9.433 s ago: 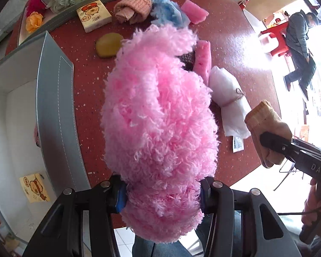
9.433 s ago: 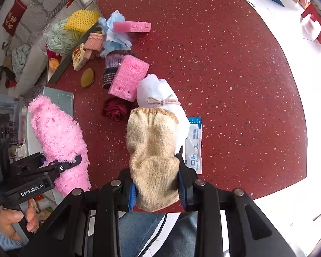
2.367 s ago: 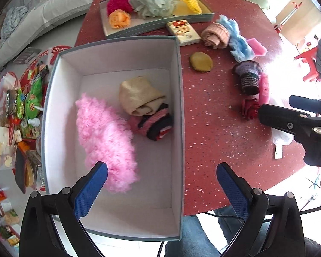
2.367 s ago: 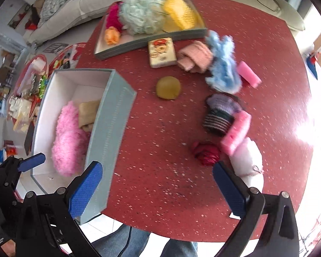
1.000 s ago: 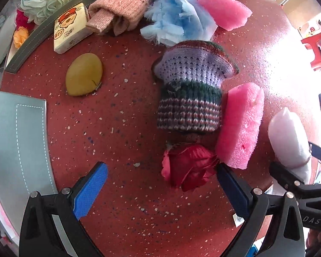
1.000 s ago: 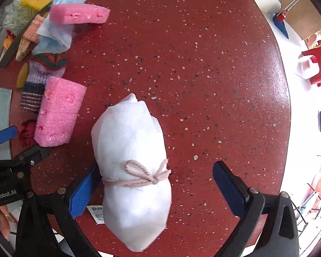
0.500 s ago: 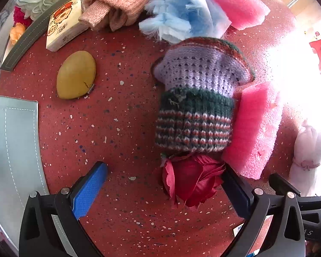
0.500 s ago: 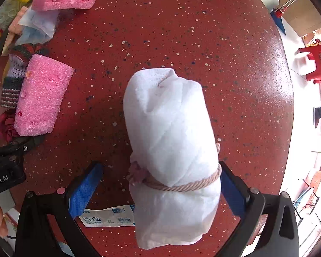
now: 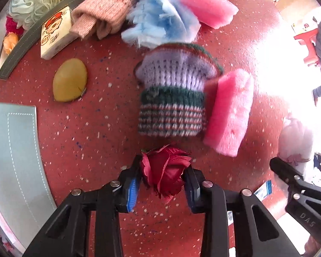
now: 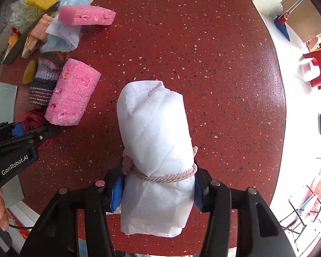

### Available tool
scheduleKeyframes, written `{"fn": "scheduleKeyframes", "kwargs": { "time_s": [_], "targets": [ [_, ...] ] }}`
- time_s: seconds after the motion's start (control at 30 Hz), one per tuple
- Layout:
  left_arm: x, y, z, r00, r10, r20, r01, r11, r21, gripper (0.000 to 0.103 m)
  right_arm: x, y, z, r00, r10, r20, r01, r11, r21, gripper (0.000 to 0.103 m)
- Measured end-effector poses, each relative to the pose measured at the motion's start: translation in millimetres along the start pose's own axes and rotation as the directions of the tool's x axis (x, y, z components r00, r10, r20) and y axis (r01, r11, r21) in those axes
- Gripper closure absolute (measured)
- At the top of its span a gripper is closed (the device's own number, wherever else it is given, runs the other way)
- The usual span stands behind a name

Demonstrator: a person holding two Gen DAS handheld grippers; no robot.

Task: Organize soft objects
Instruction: 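Grasp the red rose with left tool while right tool grasps white tissue bundle, then carry red rose and white tissue bundle over the white box with both tools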

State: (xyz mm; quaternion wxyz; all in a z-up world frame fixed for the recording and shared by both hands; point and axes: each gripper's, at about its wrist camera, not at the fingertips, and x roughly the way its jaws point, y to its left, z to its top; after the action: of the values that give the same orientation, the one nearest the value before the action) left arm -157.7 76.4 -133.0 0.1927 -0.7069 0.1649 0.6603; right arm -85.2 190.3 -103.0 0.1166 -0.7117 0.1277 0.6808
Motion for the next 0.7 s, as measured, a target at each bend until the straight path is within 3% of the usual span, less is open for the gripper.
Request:
{"fn": "scheduleKeyframes", "kwargs": {
  "time_s": [0.27, 0.7],
  "targets": [
    [-24, 5, -46, 1.0, -0.021, 0.003, 0.02, 0.988, 0.156, 0.066, -35, 7, -37, 1.0, 0.023, 0.005, -0.023, 1.0, -0.002, 0.048],
    [-66, 5, -141, 0.986, -0.156, -0.051, 0.164, 0.926, 0.339, 0.066, -51, 35, -118, 0.997, 0.072, -0.029, -0.07, 0.996, 0.045, 0.047]
  ]
}}
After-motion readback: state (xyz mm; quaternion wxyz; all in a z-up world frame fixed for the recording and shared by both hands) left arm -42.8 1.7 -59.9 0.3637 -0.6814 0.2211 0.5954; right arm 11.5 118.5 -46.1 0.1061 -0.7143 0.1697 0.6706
